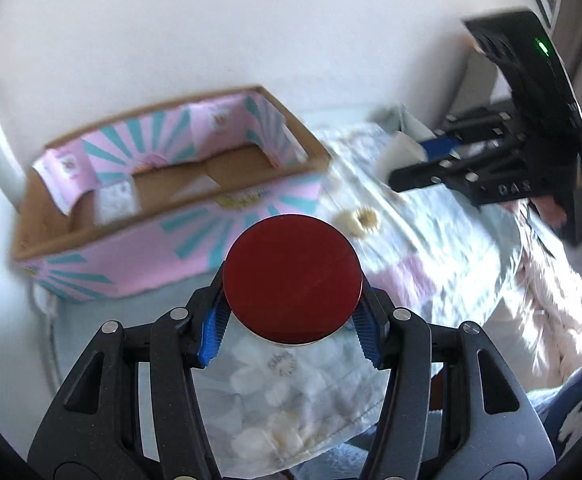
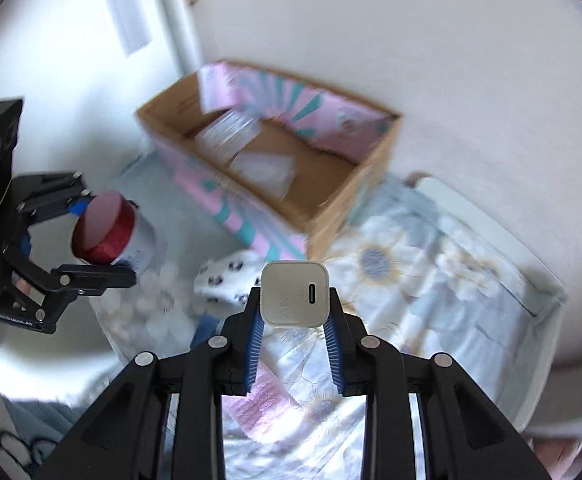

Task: Organize objects
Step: 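Grasp the red-lidded jar with left tool while right tool grasps the white charger, then lower the jar and charger into the cardboard box and open both tools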

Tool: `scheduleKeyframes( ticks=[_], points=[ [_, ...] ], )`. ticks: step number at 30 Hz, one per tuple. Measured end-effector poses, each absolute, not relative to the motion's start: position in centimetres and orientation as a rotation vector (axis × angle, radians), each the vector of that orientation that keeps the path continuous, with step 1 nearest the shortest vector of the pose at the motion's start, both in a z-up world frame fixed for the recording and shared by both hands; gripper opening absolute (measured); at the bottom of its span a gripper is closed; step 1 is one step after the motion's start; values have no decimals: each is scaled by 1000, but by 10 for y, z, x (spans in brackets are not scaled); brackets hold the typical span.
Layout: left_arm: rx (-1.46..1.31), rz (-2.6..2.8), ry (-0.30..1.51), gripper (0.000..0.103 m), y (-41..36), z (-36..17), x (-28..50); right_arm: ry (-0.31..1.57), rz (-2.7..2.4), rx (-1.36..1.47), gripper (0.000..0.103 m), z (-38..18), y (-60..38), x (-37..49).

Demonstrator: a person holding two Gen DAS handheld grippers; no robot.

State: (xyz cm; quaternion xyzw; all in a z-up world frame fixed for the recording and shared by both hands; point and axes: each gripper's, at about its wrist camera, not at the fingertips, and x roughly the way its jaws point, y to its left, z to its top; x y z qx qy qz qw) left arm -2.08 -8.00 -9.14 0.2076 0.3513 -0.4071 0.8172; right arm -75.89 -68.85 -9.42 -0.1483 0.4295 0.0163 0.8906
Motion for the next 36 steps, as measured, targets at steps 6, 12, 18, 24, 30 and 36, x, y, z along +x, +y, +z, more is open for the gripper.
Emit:
scheduleKeyframes(
  ticks=[6, 12, 18, 24, 30, 36],
  points=[
    [424, -782, 730, 51, -78, -51, 4, 855, -68, -215, 26, -63, -692, -759],
    [392, -732, 744, 51, -74, -23, 49, 807, -122, -216, 26, -30, -681, -742],
    [428, -703, 763, 51, -85, -11, 101, 790, -137, -214, 26, -20, -669, -702],
    [469, -697, 813, 51, -99, -22, 147, 826, -151, -218, 26, -34, -660, -657],
    [524, -722, 912, 51, -116, -58, 182, 899, -192, -224, 26, -66, -663, -618],
    [581, -751, 990, 51, -135, -95, 204, 981, -199, -219, 26, -96, -667, -596]
  ],
)
